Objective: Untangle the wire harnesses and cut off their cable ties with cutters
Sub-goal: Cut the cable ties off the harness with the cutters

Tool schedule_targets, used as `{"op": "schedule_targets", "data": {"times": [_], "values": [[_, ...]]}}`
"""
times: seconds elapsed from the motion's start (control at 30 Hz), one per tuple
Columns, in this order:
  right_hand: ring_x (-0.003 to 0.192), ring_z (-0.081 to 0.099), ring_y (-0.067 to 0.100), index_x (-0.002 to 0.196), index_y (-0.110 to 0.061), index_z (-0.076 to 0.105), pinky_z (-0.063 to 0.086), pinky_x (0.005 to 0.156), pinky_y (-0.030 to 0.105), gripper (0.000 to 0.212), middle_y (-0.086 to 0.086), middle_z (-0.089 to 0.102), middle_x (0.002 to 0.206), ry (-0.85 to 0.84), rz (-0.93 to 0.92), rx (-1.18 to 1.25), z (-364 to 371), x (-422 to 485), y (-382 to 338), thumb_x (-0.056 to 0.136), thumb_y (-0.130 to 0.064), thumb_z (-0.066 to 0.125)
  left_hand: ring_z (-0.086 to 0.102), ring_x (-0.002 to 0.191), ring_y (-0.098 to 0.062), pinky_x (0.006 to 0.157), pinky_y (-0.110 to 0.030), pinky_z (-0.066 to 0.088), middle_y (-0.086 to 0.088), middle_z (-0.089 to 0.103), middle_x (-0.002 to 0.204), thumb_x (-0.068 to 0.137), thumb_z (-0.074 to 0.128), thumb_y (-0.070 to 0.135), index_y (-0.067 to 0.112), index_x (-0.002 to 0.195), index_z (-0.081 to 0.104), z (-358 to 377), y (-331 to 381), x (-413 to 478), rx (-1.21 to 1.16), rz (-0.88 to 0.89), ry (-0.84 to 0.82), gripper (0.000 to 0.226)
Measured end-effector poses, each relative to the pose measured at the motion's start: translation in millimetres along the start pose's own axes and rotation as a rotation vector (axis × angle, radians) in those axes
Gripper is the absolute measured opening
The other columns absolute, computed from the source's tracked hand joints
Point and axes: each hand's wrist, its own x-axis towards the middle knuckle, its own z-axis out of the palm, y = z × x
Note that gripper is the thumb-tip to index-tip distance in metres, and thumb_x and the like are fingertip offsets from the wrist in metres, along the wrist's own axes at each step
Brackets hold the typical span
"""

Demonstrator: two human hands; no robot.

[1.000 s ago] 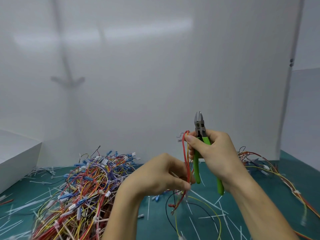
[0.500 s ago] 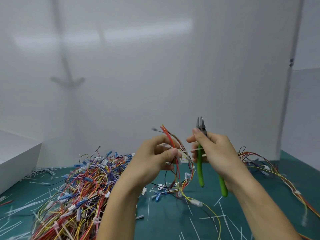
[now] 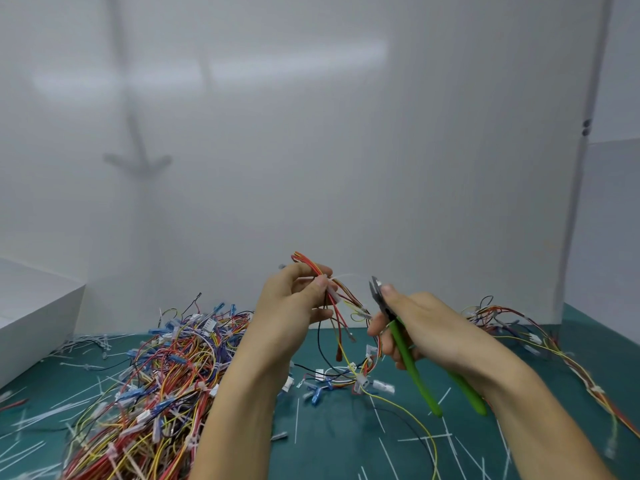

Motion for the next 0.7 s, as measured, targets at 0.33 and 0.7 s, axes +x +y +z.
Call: {"op": "schedule_targets", "data": {"times": [0.33, 0.7], "values": [[0.062, 0.06, 0.004, 0.078, -0.02, 0.071, 0.053, 0.078, 0.037, 0.059, 0.001, 0.071, 0.073, -0.01, -0.254, -0.4, 5.9, -7.4, -1.4, 0.096, -0.061, 0.034, 0.066, 0.067, -0.003, 0.061, -0.017, 0.054, 0.005, 0.071, 0.073, 0.099, 0.054, 0.008, 0.009, 0.107, 0.068, -0.3, 0.1, -0.4, 0.003, 0.015, 0.021, 0.015], [0.057, 0.053, 0.008, 0.074, -0.019, 0.065, 0.043, 0.058, 0.026, 0.056, -0.006, 0.058, 0.06, -0.065, -0.324, -0.51, 5.1, -9.2, -0.6, 0.084, -0.072, 0.049, 0.066, 0.073, -0.012, 0.062, -0.019, 0.057, -0.004, 0.07, 0.083, 0.099, 0.055, 0.007, 0.011, 0.095, 0.066, -0.6, -0.9, 0.3, -0.031, 0.0, 0.083, 0.013]]}}
